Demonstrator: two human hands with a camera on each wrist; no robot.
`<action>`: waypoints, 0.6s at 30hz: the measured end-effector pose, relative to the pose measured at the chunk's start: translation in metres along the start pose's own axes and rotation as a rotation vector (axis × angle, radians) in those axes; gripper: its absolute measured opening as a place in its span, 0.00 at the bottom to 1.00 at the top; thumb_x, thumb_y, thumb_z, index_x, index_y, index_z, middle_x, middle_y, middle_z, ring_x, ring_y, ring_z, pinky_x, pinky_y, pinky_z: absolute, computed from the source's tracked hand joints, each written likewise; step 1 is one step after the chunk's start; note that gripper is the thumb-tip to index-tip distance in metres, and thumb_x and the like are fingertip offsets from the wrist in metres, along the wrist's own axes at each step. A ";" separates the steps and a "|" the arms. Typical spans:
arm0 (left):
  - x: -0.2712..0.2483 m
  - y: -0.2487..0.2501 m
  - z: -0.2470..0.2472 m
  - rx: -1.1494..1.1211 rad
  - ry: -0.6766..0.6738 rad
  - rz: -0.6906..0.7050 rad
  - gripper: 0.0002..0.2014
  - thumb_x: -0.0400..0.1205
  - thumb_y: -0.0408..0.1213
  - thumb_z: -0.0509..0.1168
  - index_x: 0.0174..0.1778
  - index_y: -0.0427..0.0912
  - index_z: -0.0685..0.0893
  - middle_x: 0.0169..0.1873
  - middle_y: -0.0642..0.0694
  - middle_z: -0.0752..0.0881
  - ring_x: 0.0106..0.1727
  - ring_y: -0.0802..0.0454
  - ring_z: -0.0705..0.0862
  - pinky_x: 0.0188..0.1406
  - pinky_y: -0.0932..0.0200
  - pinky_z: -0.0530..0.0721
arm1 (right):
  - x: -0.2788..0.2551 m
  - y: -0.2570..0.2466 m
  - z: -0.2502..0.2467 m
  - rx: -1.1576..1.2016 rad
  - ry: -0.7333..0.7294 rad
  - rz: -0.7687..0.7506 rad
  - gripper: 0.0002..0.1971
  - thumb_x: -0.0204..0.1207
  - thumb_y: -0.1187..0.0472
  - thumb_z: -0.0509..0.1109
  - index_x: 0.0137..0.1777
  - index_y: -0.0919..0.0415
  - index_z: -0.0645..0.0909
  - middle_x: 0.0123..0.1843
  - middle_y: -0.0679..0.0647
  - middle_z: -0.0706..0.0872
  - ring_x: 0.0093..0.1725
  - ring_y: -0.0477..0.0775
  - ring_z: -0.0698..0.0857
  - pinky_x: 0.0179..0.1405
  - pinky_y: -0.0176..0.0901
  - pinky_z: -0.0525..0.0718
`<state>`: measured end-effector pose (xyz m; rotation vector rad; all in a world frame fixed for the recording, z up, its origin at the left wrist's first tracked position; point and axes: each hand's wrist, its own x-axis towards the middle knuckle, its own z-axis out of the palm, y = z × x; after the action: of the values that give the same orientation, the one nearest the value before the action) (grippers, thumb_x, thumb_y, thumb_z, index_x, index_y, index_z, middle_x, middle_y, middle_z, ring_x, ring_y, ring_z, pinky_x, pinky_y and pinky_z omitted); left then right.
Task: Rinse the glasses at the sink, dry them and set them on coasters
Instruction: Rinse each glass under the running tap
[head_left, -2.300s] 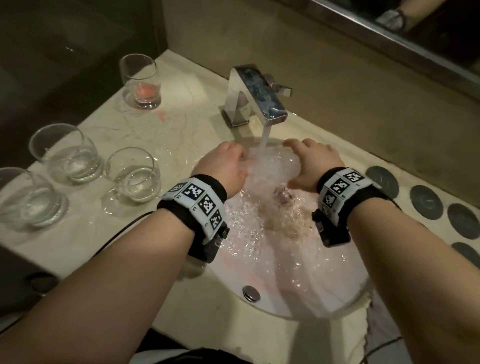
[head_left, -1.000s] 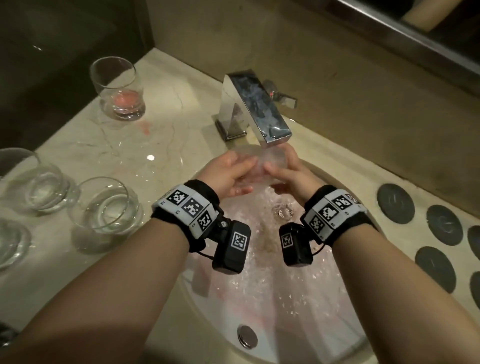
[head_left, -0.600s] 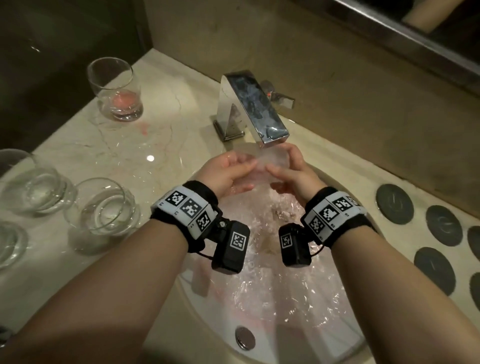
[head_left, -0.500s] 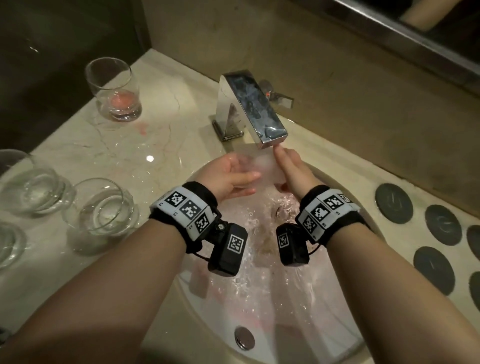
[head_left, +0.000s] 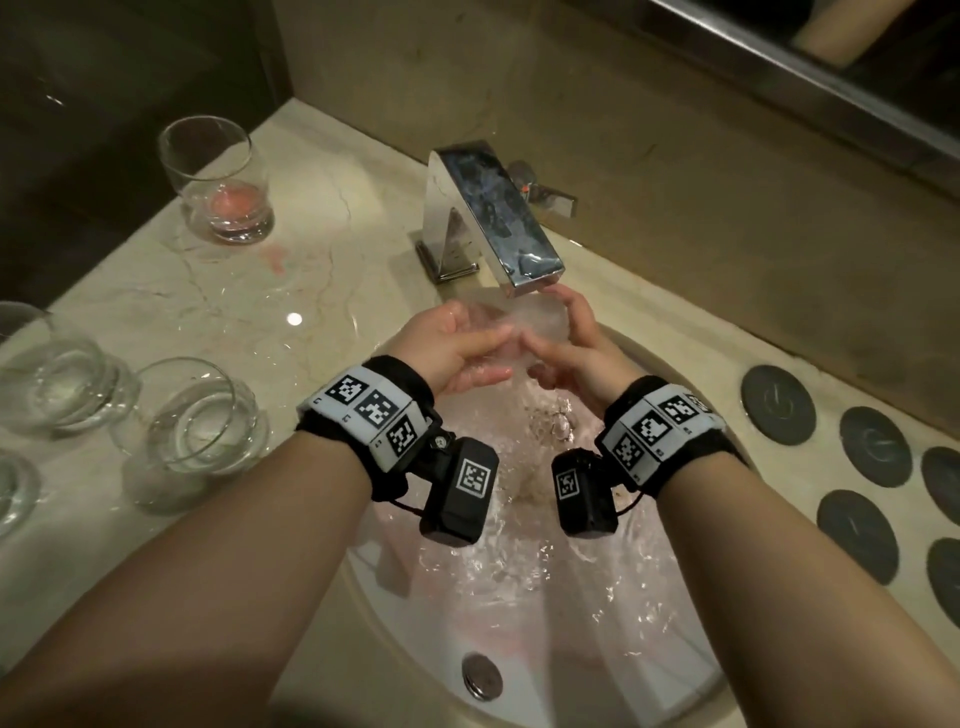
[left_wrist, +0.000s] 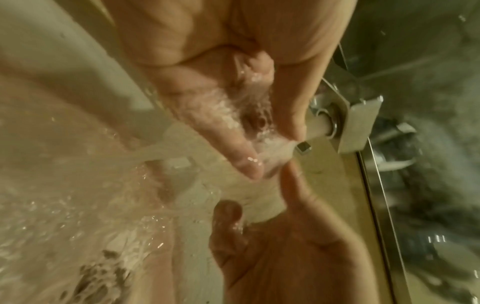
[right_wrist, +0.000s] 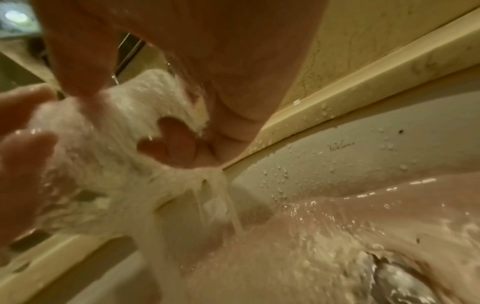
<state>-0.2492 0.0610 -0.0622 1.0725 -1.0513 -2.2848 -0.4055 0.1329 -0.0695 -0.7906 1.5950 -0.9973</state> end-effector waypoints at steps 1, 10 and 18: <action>-0.001 0.001 0.000 -0.020 -0.019 -0.004 0.12 0.79 0.29 0.67 0.58 0.36 0.78 0.54 0.39 0.88 0.50 0.51 0.89 0.42 0.60 0.89 | -0.001 0.000 -0.001 -0.016 0.000 -0.004 0.24 0.67 0.50 0.74 0.61 0.38 0.70 0.56 0.56 0.80 0.37 0.48 0.78 0.33 0.37 0.76; -0.002 -0.001 0.000 0.029 -0.059 -0.007 0.19 0.79 0.28 0.66 0.67 0.38 0.77 0.57 0.39 0.87 0.53 0.49 0.89 0.39 0.64 0.88 | -0.004 0.001 -0.004 -0.105 0.032 0.010 0.30 0.66 0.44 0.73 0.68 0.44 0.69 0.55 0.55 0.82 0.40 0.51 0.81 0.38 0.42 0.77; -0.002 -0.002 0.005 0.217 -0.109 0.000 0.19 0.78 0.29 0.69 0.64 0.37 0.77 0.55 0.41 0.87 0.51 0.50 0.88 0.46 0.62 0.88 | -0.005 -0.007 -0.003 -0.087 0.185 0.056 0.32 0.75 0.32 0.59 0.70 0.55 0.73 0.58 0.53 0.84 0.52 0.56 0.86 0.45 0.45 0.82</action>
<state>-0.2519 0.0651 -0.0606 1.0371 -1.3688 -2.2917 -0.4075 0.1348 -0.0607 -0.7251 1.8195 -0.9897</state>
